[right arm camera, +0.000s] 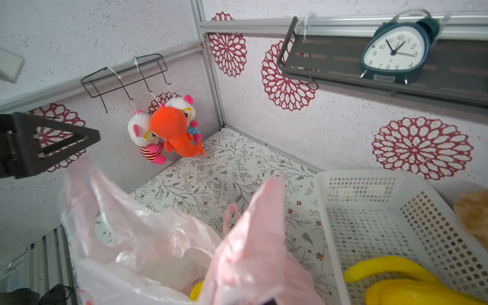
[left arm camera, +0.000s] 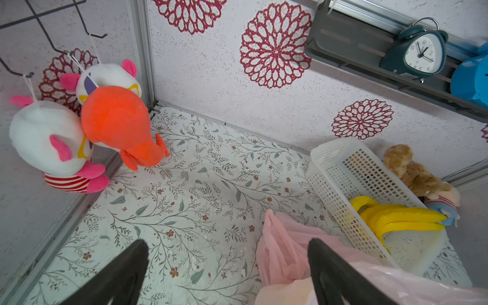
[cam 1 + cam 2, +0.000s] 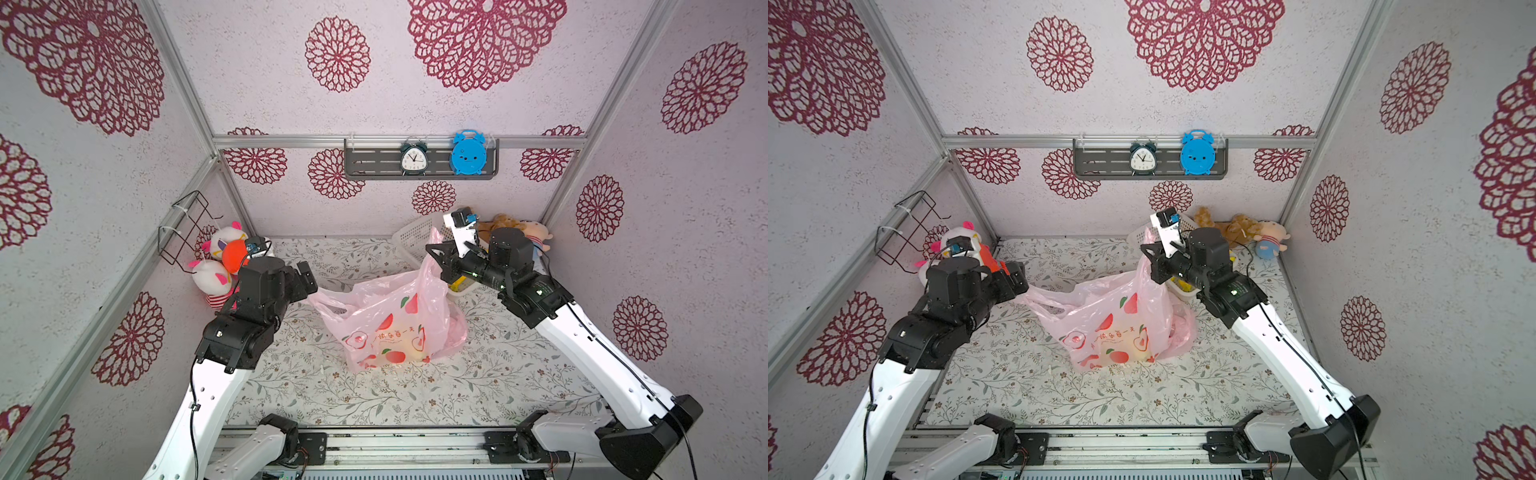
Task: Place the banana into a plastic bag & tie a knot
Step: Adjust the plastic bag.
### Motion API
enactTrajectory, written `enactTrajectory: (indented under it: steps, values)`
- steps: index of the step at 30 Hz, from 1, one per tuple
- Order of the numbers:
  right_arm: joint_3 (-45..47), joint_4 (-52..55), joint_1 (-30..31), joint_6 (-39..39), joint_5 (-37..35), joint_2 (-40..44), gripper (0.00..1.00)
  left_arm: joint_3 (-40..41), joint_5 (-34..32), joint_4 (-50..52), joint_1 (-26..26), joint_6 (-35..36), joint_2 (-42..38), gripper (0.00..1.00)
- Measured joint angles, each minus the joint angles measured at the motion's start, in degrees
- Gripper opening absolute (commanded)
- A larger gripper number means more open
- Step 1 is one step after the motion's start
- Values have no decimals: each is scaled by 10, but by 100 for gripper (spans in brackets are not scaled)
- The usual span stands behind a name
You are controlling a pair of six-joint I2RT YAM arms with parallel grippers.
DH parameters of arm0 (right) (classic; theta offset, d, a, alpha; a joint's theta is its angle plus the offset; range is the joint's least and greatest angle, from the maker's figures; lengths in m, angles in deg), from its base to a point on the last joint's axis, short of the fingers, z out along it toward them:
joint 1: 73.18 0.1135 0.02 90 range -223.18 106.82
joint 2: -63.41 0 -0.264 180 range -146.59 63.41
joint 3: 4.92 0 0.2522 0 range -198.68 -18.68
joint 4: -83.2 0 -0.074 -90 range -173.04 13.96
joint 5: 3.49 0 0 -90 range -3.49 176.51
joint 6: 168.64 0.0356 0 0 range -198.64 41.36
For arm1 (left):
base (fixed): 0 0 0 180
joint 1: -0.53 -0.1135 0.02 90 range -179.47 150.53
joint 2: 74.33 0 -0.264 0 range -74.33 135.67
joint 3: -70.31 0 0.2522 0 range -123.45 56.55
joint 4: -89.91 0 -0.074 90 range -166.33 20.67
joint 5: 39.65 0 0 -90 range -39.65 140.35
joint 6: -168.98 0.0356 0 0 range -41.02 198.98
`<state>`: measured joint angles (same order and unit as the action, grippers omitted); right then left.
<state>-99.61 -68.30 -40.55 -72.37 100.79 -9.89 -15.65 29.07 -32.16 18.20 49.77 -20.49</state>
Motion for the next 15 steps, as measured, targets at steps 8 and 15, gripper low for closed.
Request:
enactTrajectory:
  steps: [8, 15]
  values:
    - [6, 13, -55, 35, 50, -3, 0, 247, 79, -171, 0, 2, -170, 97]
    - [2, 21, -83, 56, 68, -35, 0, 348, 139, -249, 0, -24, -314, 97]
